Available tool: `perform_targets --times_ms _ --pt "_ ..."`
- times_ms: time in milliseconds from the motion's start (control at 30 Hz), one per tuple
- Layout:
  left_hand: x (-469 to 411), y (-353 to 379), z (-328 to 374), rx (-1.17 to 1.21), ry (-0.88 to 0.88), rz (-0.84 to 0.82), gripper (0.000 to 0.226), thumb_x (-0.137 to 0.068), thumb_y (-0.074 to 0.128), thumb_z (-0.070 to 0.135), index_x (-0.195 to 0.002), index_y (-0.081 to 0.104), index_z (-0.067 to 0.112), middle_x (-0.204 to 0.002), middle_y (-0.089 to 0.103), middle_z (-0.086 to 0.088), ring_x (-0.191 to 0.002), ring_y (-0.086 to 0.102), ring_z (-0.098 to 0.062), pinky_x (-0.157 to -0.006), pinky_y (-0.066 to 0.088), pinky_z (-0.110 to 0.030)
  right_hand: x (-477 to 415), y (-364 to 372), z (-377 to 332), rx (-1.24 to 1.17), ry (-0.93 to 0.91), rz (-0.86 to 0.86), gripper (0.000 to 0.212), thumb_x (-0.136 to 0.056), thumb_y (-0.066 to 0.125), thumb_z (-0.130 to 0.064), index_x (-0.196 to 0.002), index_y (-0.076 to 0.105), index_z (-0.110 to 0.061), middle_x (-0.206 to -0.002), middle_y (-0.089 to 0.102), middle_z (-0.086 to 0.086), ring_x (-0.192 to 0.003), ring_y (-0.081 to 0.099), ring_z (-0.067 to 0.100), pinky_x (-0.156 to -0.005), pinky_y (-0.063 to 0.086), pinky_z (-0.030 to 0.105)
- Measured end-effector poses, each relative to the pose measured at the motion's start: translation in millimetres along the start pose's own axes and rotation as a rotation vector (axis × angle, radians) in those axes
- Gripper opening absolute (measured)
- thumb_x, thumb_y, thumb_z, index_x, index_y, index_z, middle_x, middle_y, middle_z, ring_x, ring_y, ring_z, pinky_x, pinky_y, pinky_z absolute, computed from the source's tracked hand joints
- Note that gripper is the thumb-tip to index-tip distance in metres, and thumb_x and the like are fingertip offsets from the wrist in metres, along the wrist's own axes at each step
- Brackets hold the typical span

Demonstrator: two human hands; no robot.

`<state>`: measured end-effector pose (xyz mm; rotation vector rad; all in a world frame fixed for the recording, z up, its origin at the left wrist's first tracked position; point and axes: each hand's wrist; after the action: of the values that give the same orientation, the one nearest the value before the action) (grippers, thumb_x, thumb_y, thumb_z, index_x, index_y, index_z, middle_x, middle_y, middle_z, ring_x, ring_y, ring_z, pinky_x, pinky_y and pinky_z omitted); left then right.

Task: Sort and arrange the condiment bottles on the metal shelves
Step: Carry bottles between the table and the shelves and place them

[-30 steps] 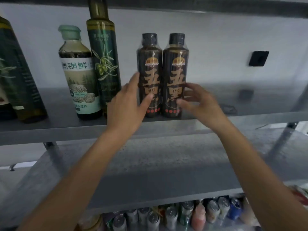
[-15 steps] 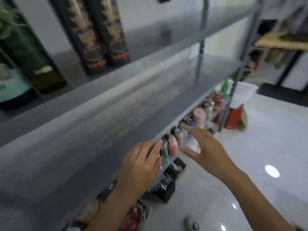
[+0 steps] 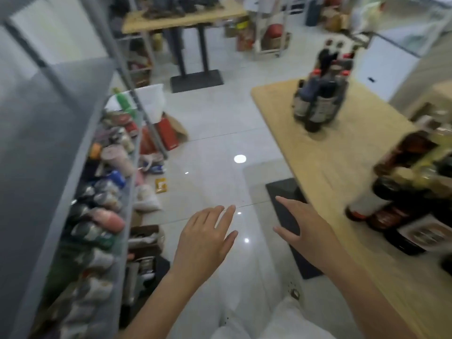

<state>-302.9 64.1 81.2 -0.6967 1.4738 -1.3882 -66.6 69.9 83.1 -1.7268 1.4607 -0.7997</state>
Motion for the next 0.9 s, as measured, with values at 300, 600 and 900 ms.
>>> perform_targets --times_ms 300,600,900 --pt "-85.5 32.2 131.7 0.114 0.381 -0.026 0.054 -0.074 0.078 0.037 -0.120 0.064 0.011 -0.103 0.069 -0.006 -0.089 0.068 -0.022 -0.076 0.056 -0.032 88.3 -65.2 111.0 0.010 0.410 0.205 0.065 -0.084 0.065 -0.041 -0.142 0.037 -0.031 -0.141 0.045 -0.011 -0.130 0.041 0.009 -0.103 0.036 0.025" --pt "-132.8 70.0 264.2 0.193 0.539 -0.063 0.062 -0.069 0.081 0.038 -0.122 0.062 0.013 -0.106 0.068 -0.003 -0.093 0.066 -0.021 -0.077 0.055 -0.031 152.4 -135.3 219.2 -0.050 0.654 0.254 0.064 -0.087 0.061 -0.044 -0.143 0.032 -0.034 -0.147 0.039 -0.011 -0.133 0.038 0.011 -0.102 0.039 0.031" --pt "-181.3 100.4 383.2 0.305 0.339 -0.162 0.090 -0.079 0.072 0.040 -0.150 0.021 0.016 -0.147 0.040 -0.002 -0.134 0.040 -0.018 -0.104 0.039 -0.028 190.0 -190.7 319.5 -0.089 0.721 0.339 0.066 -0.083 0.070 -0.030 -0.141 0.037 -0.028 -0.135 0.050 -0.003 -0.124 0.045 0.018 -0.094 0.042 0.033"
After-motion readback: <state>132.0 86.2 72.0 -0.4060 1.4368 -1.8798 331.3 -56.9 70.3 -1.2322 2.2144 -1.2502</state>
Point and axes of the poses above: each hand's wrist, its own x-axis away from the middle knuckle, its own y-axis out of the palm, z = x × y
